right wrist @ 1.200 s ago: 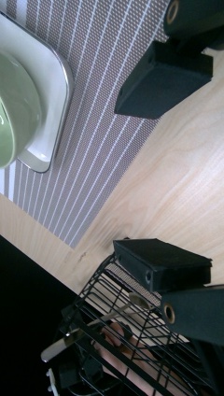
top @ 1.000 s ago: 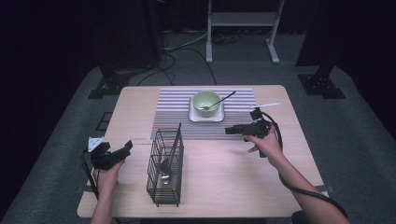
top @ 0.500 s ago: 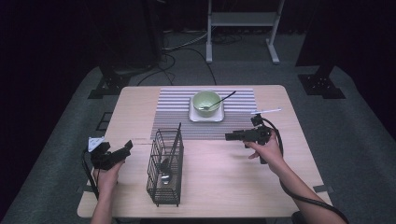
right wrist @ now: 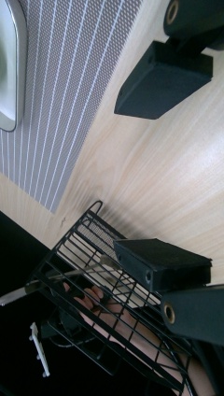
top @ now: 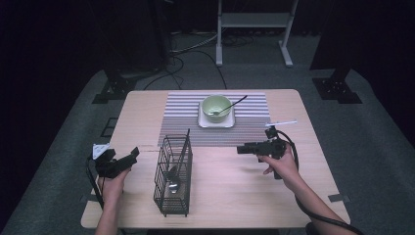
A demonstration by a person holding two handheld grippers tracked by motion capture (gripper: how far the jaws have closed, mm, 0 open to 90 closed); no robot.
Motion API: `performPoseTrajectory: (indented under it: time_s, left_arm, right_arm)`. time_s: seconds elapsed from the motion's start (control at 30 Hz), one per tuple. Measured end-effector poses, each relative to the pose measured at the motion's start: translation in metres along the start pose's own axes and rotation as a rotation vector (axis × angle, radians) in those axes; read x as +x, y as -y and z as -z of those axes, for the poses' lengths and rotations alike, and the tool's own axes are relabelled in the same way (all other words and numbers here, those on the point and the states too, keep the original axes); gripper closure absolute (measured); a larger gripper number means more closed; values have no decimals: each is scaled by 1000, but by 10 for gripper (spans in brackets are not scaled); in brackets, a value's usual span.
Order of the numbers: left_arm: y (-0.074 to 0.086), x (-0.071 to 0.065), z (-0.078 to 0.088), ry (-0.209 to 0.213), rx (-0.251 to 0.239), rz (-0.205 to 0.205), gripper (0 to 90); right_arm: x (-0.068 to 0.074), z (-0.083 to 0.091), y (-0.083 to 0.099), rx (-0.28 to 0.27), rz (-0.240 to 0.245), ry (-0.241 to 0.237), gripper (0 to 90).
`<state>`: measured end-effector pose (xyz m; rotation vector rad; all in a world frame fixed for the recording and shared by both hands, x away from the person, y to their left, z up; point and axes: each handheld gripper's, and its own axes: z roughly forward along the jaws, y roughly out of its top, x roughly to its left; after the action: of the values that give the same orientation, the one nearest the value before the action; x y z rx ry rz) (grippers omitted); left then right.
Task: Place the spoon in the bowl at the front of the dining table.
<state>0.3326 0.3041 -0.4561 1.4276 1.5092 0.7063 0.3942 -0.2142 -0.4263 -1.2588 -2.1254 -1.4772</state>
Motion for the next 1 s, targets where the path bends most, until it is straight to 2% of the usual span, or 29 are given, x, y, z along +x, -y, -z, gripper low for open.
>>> performPoseTrajectory:
  time_s: [0.7, 1.0]
  left_arm:
    - [0, 0, 0, 2, 1, 0, 16]
    - [0, 0, 0, 3, 1, 1, 16]
  right_arm:
    - [16, 3, 16, -8, 27, -42, 279]
    - [18, 7, 22, -18, 32, -52, 279]
